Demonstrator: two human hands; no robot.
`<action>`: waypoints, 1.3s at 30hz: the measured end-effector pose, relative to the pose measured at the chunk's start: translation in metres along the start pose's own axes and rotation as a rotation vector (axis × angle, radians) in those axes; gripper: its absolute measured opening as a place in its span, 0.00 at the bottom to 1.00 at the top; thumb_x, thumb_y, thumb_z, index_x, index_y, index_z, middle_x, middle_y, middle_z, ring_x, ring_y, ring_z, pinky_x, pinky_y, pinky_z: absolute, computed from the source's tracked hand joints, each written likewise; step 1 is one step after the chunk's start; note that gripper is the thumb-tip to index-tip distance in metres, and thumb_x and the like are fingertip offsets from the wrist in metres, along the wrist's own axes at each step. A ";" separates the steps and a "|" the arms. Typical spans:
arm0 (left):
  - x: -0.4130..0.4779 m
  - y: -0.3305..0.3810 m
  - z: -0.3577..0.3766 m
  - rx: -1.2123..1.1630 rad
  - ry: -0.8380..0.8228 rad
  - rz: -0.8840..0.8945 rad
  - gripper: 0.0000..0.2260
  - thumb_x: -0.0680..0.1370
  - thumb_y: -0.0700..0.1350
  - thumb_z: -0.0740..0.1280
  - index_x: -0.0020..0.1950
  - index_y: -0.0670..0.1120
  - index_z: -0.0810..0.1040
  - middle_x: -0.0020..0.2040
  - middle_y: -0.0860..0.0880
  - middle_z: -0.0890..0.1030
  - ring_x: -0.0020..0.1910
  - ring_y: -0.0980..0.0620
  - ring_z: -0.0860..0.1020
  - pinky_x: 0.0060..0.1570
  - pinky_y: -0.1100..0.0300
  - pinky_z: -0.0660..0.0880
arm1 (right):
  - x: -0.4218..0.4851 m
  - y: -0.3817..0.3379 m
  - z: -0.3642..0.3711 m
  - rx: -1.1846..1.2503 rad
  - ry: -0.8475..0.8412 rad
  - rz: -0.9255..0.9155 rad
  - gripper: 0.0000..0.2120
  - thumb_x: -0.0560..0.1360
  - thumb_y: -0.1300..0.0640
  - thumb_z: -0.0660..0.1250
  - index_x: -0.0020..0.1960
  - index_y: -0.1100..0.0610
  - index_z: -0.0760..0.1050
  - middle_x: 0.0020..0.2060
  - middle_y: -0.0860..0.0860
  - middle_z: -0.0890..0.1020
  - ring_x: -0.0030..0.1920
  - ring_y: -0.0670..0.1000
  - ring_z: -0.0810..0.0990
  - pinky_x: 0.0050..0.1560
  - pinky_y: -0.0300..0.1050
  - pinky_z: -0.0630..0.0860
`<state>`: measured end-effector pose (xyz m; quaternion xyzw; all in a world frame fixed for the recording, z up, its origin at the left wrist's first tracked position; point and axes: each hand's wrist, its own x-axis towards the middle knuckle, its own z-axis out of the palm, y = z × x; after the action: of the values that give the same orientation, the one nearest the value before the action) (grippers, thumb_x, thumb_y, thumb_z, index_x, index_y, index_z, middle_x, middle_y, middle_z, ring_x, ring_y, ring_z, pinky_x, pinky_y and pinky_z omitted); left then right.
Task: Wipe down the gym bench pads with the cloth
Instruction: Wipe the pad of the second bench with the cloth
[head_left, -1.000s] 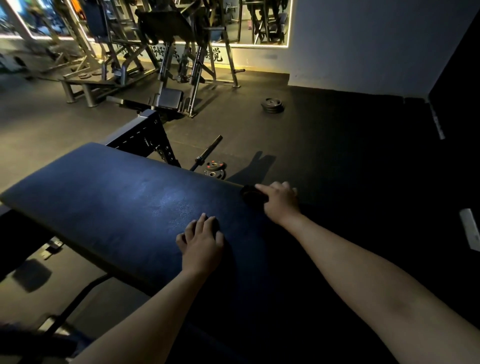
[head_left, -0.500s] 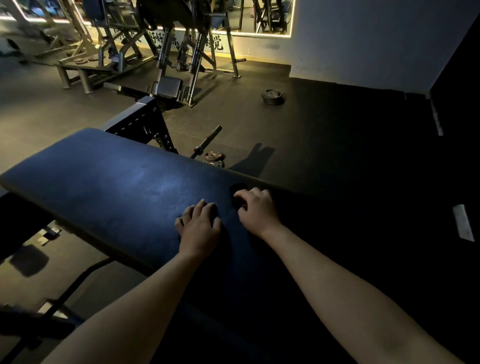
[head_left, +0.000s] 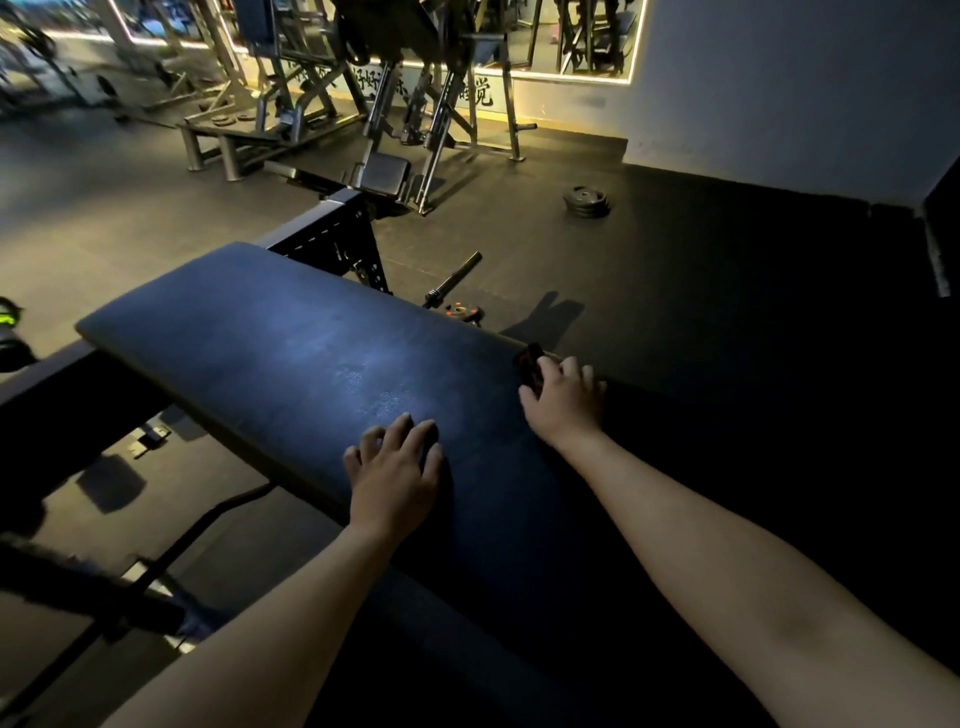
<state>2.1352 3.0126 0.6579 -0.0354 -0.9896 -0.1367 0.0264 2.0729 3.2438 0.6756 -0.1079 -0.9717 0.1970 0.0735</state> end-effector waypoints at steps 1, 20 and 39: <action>-0.001 0.000 0.000 -0.002 0.001 -0.012 0.21 0.83 0.60 0.54 0.76 0.60 0.65 0.79 0.54 0.62 0.74 0.47 0.56 0.69 0.46 0.52 | -0.006 -0.008 0.005 0.007 -0.008 -0.036 0.21 0.79 0.50 0.61 0.71 0.53 0.67 0.65 0.57 0.70 0.66 0.60 0.68 0.68 0.59 0.65; -0.012 -0.042 -0.015 -0.158 -0.121 0.203 0.23 0.84 0.55 0.59 0.79 0.54 0.63 0.81 0.52 0.58 0.80 0.49 0.52 0.76 0.49 0.50 | -0.048 -0.027 0.014 -0.019 0.070 0.015 0.19 0.79 0.55 0.61 0.70 0.51 0.69 0.63 0.57 0.72 0.62 0.59 0.68 0.64 0.57 0.67; -0.039 -0.107 -0.024 -0.096 -0.258 0.434 0.30 0.82 0.62 0.56 0.82 0.57 0.51 0.83 0.52 0.46 0.81 0.52 0.40 0.77 0.54 0.39 | -0.195 -0.068 0.022 -0.049 0.324 0.201 0.18 0.75 0.59 0.66 0.65 0.53 0.76 0.55 0.56 0.75 0.56 0.59 0.72 0.56 0.54 0.72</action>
<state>2.1671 2.9005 0.6498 -0.2655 -0.9464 -0.1690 -0.0730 2.2452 3.1280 0.6631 -0.2366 -0.9359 0.1598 0.2064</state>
